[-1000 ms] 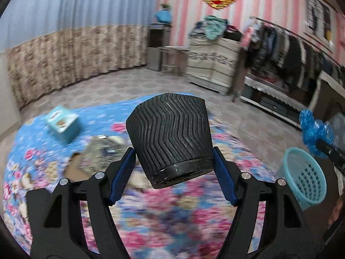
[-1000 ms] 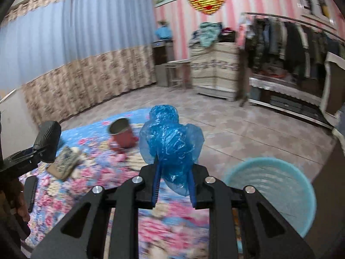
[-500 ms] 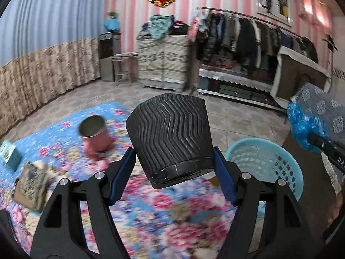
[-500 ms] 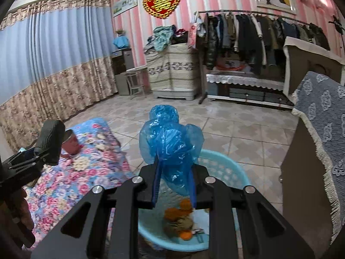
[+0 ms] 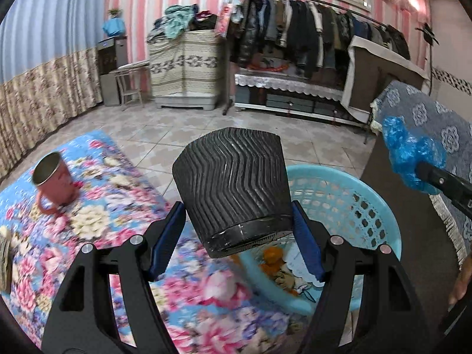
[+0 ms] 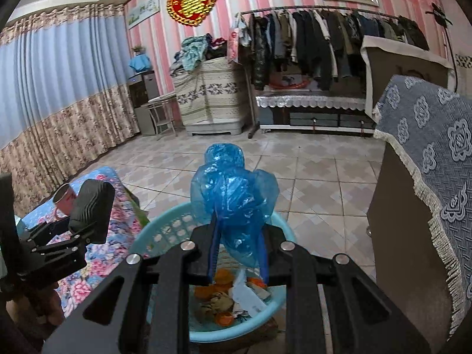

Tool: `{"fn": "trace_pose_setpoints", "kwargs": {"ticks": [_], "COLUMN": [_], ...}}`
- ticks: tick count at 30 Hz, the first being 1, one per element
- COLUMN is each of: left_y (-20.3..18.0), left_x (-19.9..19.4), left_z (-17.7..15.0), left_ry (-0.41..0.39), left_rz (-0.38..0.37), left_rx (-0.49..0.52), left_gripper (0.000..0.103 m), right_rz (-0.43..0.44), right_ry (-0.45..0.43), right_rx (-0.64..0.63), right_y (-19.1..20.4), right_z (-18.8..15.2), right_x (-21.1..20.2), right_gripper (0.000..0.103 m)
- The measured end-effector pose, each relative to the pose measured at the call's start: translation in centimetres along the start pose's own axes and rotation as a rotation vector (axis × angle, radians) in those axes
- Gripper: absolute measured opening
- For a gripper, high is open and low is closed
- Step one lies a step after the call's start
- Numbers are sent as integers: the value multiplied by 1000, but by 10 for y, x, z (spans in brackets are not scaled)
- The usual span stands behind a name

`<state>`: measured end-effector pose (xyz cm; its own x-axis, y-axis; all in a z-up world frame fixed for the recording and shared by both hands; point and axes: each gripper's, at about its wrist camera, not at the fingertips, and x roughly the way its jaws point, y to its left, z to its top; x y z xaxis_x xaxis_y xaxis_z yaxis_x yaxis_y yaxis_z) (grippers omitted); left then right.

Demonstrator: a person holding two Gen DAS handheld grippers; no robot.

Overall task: Collect trash
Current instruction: 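Carry the pot and bag over the blue basket and open the left tool, then open the right tool to drop the blue bag while the left tool returns over the bed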

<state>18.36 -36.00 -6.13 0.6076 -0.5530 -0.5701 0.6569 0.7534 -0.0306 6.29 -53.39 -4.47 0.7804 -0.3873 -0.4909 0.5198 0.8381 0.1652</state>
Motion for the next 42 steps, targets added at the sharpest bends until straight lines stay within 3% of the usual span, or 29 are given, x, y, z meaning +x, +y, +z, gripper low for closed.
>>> {"fn": "trace_pose_setpoints", "kwargs": {"ticks": [6,12,15,17,24,34,42], "left_y": [-33,-51,-48,-43,-3,67,111], "left_x": [26,37,36,33,8,-44,-76], "left_z": [1,3,6,10,27,30,17], "left_ry": [24,21,18,6,-48,-113,-118], "left_rz": [-59,-71,-41,-31,42,207,309], "left_rx": [64,109,97,81,11,-64,-92], "left_gripper": [70,70,85,86,97,98,98], "right_rz": [-20,-45,-52,-54,-34,24,1], "right_ry": [12,21,22,23,45,107,200], "right_rx": [36,49,54,56,37,7,-21], "right_y": [-18,-29,-32,-34,-21,26,53], "right_z": [-5,-5,-5,-6,-10,-21,-38], "right_x": [8,11,12,12,20,57,96], "right_gripper": [22,22,22,22,22,22,24]}}
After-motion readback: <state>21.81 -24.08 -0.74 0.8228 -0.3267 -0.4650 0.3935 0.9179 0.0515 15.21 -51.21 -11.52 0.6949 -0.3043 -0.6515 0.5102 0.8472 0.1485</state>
